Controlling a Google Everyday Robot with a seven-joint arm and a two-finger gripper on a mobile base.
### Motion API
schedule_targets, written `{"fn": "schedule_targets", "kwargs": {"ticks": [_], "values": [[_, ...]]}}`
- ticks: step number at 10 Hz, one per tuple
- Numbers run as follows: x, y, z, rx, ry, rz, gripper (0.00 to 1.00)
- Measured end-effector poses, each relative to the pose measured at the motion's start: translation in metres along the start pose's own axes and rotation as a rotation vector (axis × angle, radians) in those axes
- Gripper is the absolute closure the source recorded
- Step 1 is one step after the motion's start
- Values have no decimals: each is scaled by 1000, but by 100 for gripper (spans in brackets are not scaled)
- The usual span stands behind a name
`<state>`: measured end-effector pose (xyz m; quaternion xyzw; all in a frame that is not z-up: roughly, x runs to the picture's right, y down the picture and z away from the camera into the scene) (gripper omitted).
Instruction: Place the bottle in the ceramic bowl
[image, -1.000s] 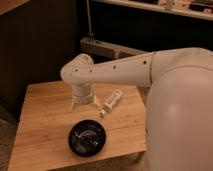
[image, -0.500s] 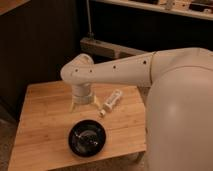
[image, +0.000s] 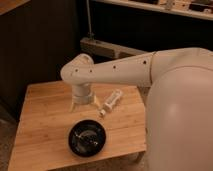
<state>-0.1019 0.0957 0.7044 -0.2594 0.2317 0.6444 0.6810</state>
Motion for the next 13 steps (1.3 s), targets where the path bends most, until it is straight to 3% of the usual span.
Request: {"fn": "schedule_targets", "kwargs": {"ticks": [5, 10, 13], "values": [[0, 0, -1, 3, -5, 6, 20], [-42, -21, 5, 27, -52, 37, 20], [-63, -31, 12, 20, -81, 65, 20]]}}
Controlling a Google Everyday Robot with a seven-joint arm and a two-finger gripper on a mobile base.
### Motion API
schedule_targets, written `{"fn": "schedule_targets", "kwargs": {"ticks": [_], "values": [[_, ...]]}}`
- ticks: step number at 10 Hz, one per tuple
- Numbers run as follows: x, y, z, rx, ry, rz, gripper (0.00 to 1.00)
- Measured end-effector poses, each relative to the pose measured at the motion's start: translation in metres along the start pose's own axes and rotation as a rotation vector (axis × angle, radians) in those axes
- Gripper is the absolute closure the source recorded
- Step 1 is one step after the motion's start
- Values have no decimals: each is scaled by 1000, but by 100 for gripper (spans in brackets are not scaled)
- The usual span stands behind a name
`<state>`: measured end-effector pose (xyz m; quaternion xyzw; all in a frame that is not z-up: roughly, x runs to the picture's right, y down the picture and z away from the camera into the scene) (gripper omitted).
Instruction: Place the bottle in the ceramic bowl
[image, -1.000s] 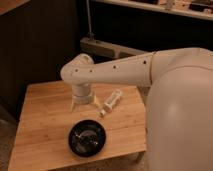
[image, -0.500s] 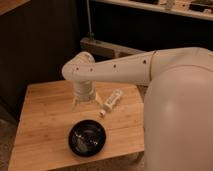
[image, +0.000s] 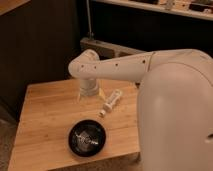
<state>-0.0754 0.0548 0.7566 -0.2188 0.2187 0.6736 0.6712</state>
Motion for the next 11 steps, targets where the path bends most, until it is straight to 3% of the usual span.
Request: {"fn": "schedule_targets", "kwargs": {"ticks": [7, 11], "values": [[-32, -55, 21, 9, -18, 188, 20], [-44, -76, 44, 23, 2, 306, 20]]}}
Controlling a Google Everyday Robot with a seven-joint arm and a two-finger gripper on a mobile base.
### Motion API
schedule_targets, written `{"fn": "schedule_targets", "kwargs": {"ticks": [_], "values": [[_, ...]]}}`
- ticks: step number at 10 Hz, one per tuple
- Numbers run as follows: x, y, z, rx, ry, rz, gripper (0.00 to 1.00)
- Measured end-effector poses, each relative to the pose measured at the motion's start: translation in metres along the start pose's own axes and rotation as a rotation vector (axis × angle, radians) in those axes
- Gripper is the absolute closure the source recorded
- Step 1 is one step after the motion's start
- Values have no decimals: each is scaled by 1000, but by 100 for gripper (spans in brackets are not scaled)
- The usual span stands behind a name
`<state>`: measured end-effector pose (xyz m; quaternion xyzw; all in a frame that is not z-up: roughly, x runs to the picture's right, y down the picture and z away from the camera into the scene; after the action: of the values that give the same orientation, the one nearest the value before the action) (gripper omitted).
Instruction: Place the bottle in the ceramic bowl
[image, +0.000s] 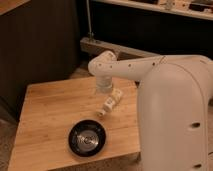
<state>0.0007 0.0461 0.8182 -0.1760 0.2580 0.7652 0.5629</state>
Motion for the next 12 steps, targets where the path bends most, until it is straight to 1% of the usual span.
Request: {"fn": "schedule_targets", "kwargs": {"ticks": [4, 8, 12], "values": [[-10, -3, 24, -3, 16, 45, 20], [-13, -5, 51, 2, 47, 63, 20], [-13, -9, 69, 13, 72, 76, 20]]}}
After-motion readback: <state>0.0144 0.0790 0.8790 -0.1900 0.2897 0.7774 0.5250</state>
